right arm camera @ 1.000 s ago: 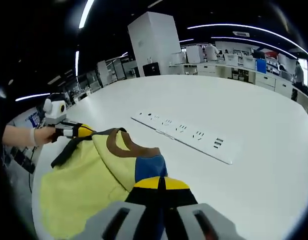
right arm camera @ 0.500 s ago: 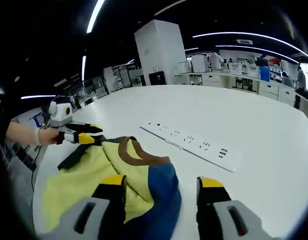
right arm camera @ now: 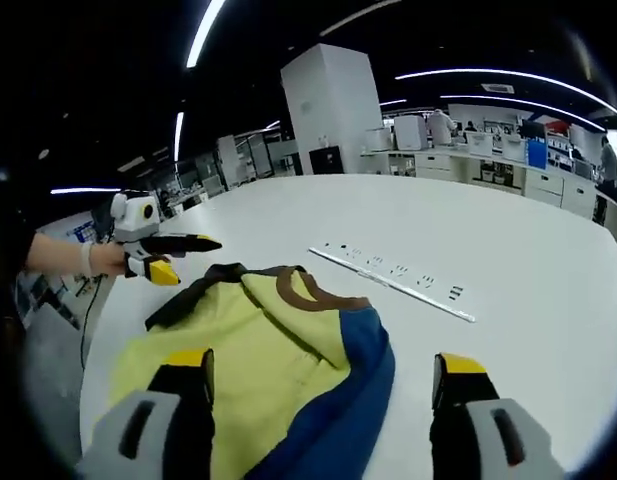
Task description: Fold the garment on the visible template until the final outline fits inside the template.
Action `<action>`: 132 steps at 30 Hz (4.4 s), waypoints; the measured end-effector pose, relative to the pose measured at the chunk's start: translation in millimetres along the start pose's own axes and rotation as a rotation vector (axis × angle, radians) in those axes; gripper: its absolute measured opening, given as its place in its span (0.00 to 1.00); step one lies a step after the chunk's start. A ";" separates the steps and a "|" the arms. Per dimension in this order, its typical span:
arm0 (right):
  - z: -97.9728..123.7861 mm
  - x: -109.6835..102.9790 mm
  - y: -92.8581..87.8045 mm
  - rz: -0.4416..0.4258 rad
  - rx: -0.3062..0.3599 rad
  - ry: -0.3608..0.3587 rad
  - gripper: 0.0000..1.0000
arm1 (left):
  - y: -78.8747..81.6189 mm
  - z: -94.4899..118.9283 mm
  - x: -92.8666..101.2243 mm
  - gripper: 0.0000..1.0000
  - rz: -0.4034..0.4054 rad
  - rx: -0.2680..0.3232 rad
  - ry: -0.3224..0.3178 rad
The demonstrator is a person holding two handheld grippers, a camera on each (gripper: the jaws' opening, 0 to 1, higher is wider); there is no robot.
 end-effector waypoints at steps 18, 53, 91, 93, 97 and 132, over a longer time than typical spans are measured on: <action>51.8 -41.9 -32.9 -0.059 0.040 -0.014 0.94 | -2.6 44.9 39.0 0.98 -0.019 0.017 -0.031; 116.8 -82.7 -134.6 -0.285 0.030 -0.087 0.74 | -53.4 143.7 68.0 0.95 0.020 0.040 0.001; 103.5 -60.5 -129.4 -0.453 0.081 -0.112 0.00 | -74.2 161.7 62.4 0.88 0.087 0.037 0.048; 109.7 -58.3 -114.6 -0.436 0.106 -0.112 0.00 | -73.5 161.3 63.1 0.88 0.089 0.040 0.045; 115.9 -55.1 -89.6 -0.409 0.127 -0.108 0.00 | -73.0 159.4 63.9 0.87 0.092 0.044 0.040; -34.3 -109.4 -35.1 -0.182 -0.094 0.029 0.00 | -79.4 167.3 49.4 0.84 0.131 0.053 0.058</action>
Point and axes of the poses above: the point that each gripper's makers call its tool centre point, and the gripper's own axes: z roughly backward along the fingers, x roughly to its right, y roughly out of its top, the point moved 1 cm from there along z, roughly backward along the fingers, and after that the axes turned 10 degrees about -x, right-handed, at the moved point
